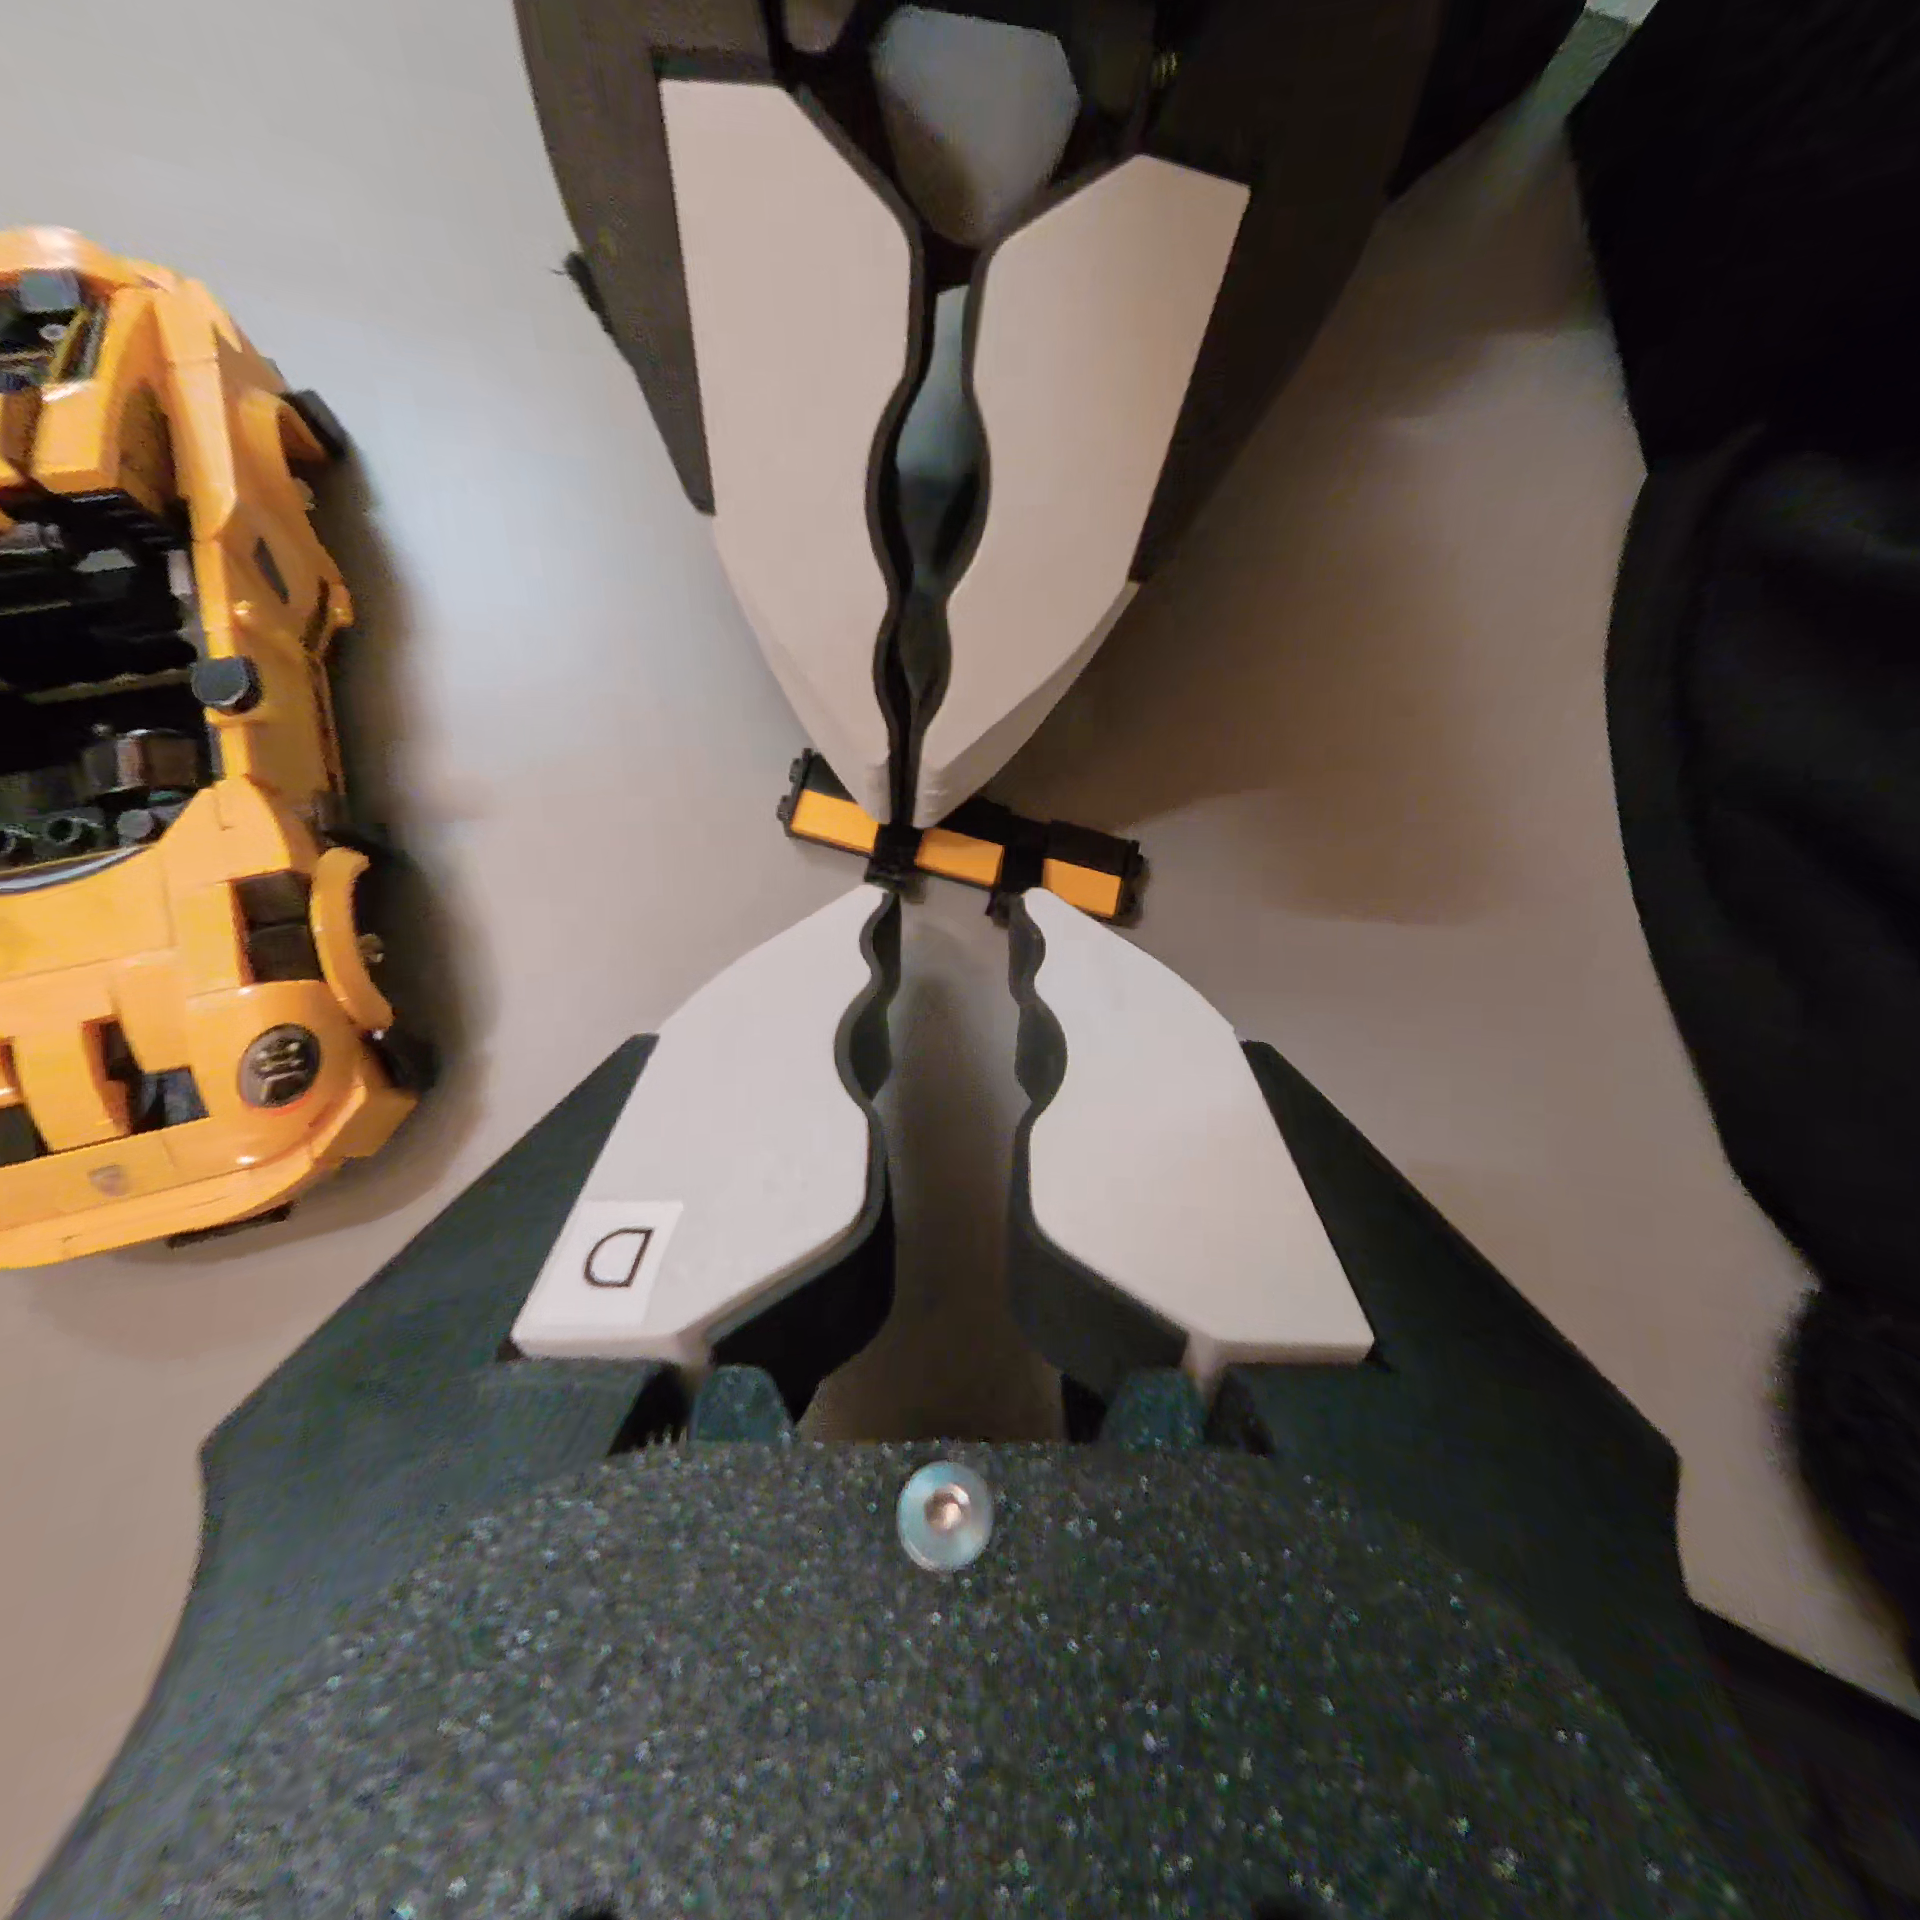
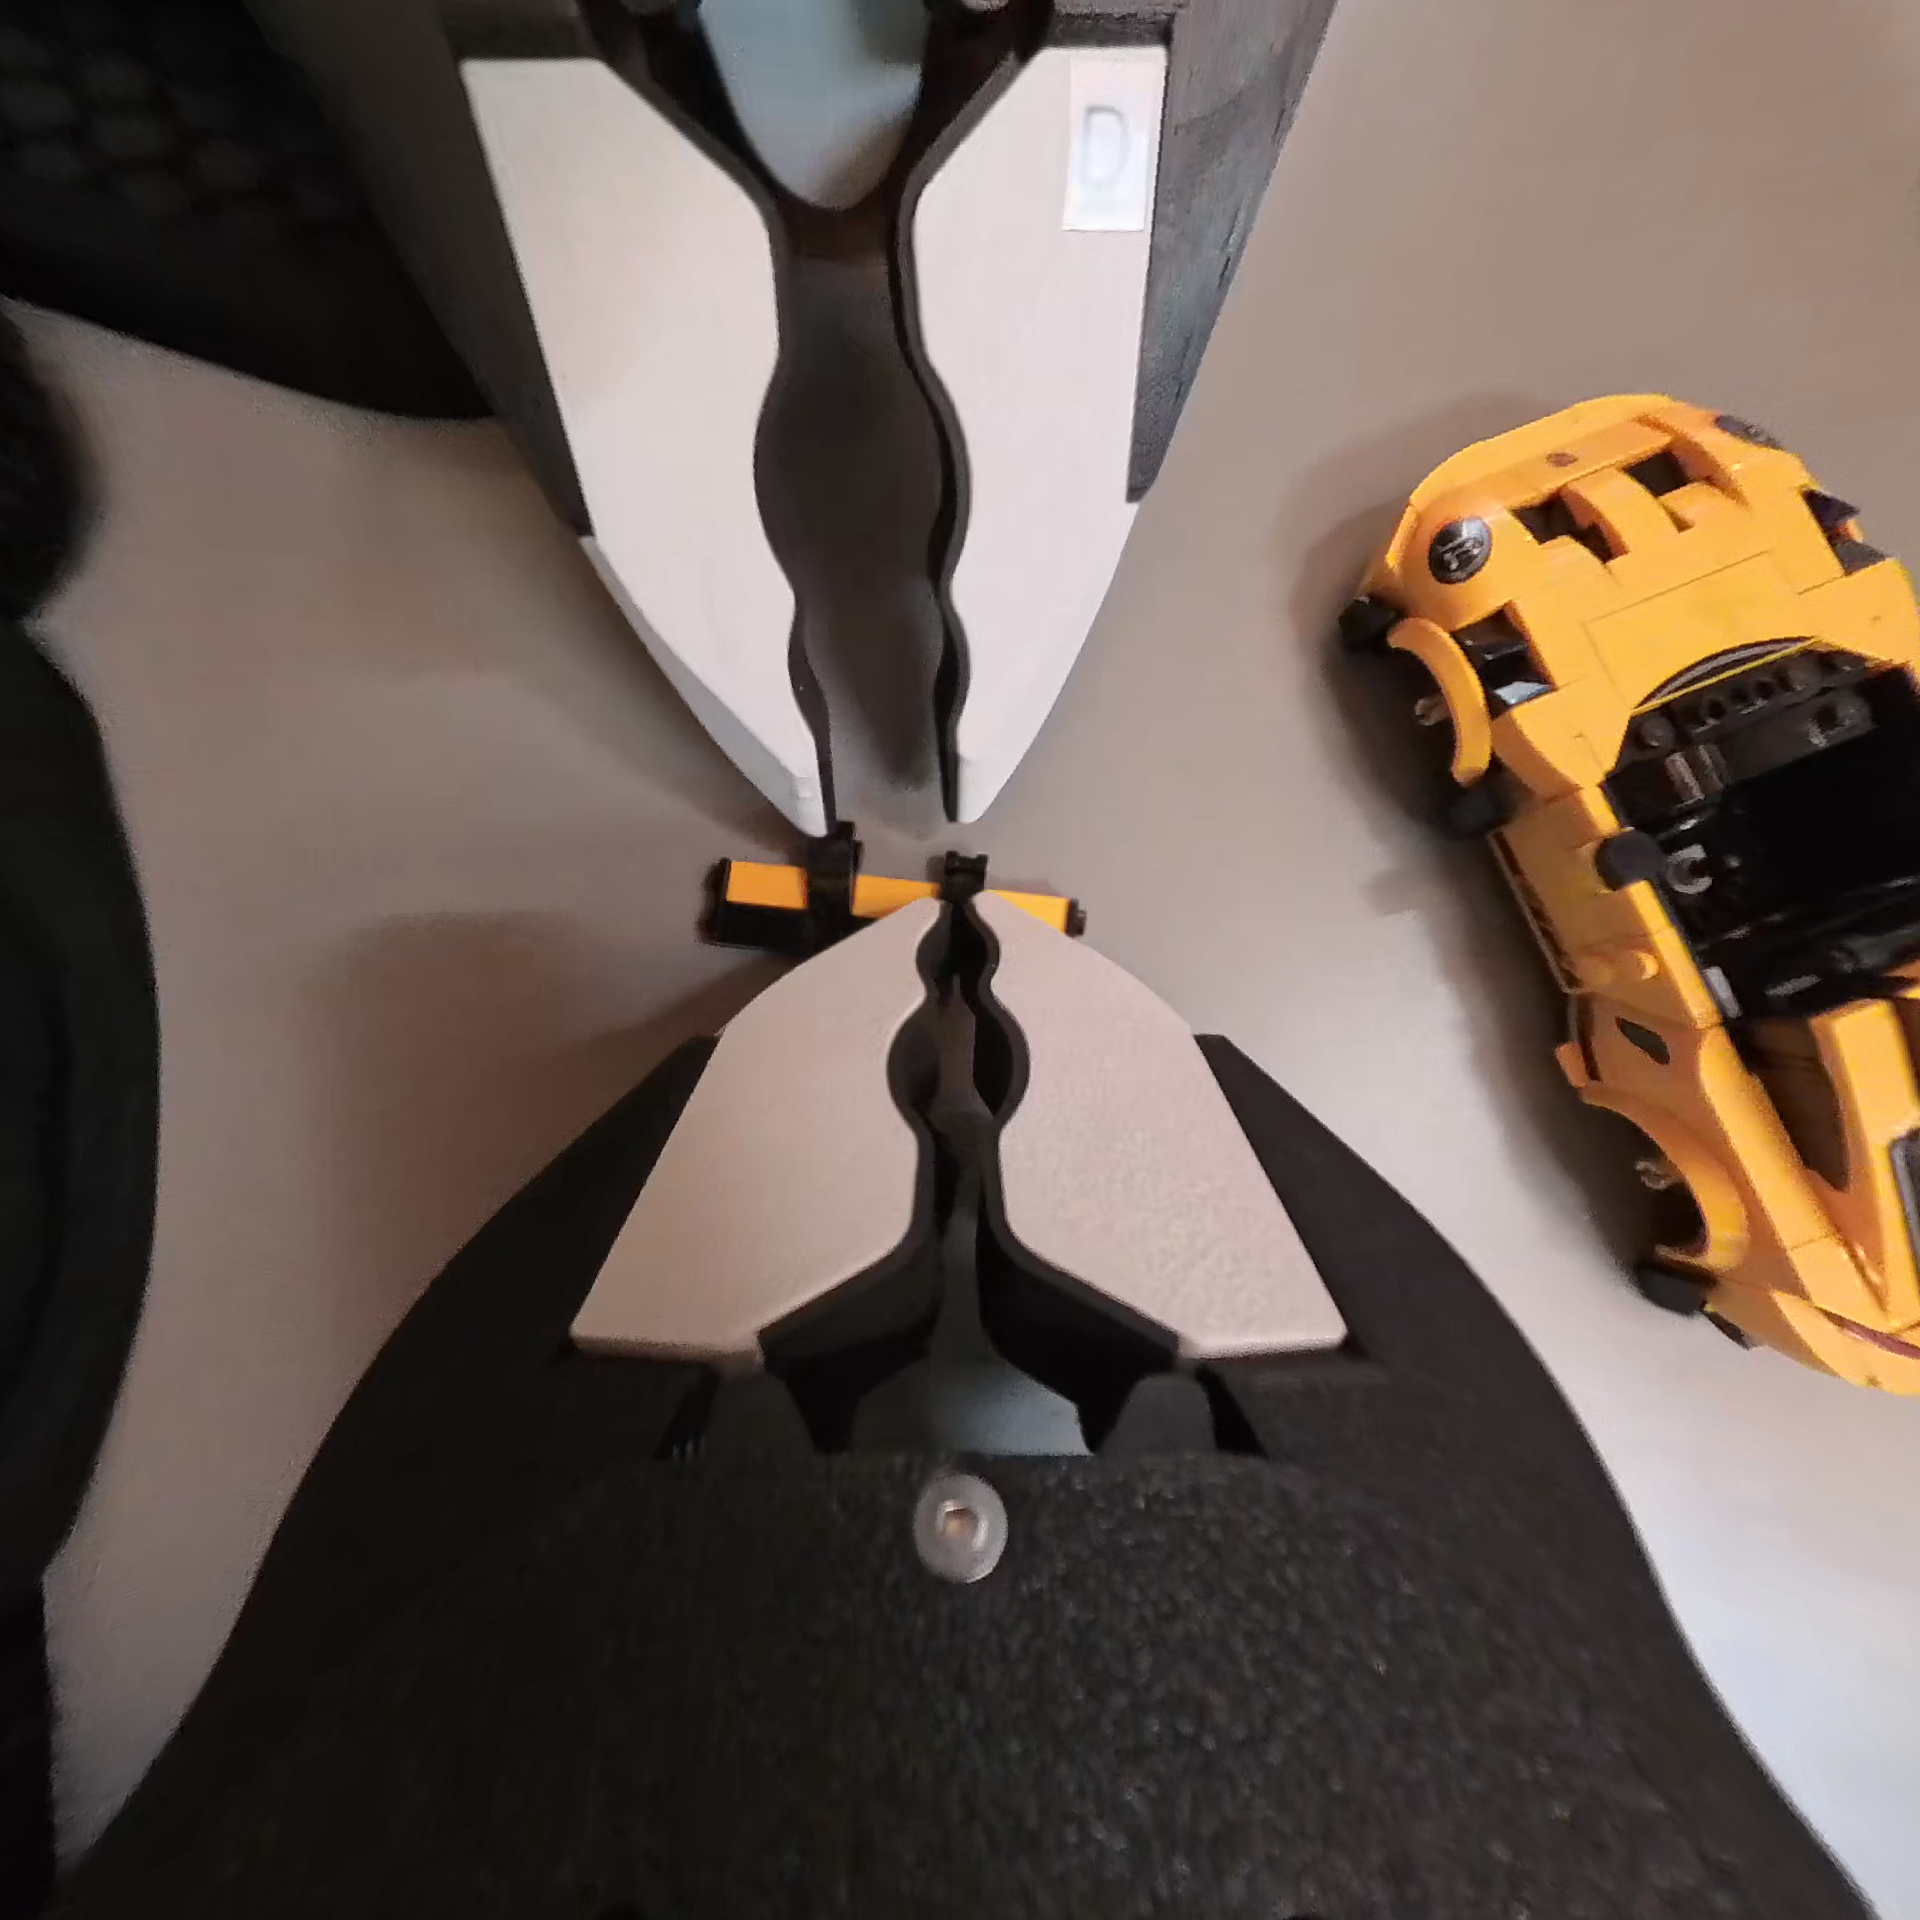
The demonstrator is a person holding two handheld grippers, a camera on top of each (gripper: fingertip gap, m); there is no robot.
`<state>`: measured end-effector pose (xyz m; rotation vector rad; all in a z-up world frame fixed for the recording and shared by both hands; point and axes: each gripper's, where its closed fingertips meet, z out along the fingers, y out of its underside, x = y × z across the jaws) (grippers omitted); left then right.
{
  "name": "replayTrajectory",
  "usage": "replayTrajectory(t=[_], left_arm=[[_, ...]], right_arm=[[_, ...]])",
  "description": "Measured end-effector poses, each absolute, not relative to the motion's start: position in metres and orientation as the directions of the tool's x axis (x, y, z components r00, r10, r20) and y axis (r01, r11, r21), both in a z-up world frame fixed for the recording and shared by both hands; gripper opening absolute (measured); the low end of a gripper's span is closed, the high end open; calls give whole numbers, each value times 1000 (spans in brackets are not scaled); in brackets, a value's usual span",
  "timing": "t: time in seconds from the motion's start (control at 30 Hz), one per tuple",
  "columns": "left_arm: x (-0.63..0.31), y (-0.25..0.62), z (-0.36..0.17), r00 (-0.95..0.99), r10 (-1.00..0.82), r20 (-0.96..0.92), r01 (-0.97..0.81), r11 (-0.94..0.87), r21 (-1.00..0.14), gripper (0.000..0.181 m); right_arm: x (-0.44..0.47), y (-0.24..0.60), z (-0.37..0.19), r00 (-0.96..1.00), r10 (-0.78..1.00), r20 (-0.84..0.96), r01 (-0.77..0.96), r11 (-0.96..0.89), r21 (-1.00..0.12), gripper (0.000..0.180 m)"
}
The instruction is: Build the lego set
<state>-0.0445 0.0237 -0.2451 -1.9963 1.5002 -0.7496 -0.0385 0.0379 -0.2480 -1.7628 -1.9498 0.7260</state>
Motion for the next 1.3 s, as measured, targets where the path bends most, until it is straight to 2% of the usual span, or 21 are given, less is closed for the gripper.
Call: replayTrajectory(t=[0.4, 0.57, 0.67, 0.8, 1.0, 1.3], left_arm=[[-42, 22, -246, 222, -966, 129, -665, -247, -705, 18], [-48, 28, -238, 233, -962, 146, -619, -262, -740, 22], [-52, 32, -242, 224, -966, 131, -616, -244, -748, 27], [-55, 32, -251, 209, -970, 125, -651, -233, -722, 30], [-48, 32, -255, 214, -973, 86, -669, -211, -713, 29], [-31, 27, -244, 215, -976, 30, -676, -171, -717, 26]], right_arm=[[-37, 38, -251, -108, 992, -58, 824, 56, -564, 0], [-37, 38, -241, -99, 993, -58, 789, 43, -612, 0], [-30, 36, -236, -101, 994, -33, 770, 57, -635, 13], [-38, 41, -231, -59, 998, -13, 727, 34, -686, 4], [-42, 40, -242, -90, 994, -64, 771, 28, -636, 5], [-2, 20, -233, 22, 985, -169, 814, -116, -569, 38]])
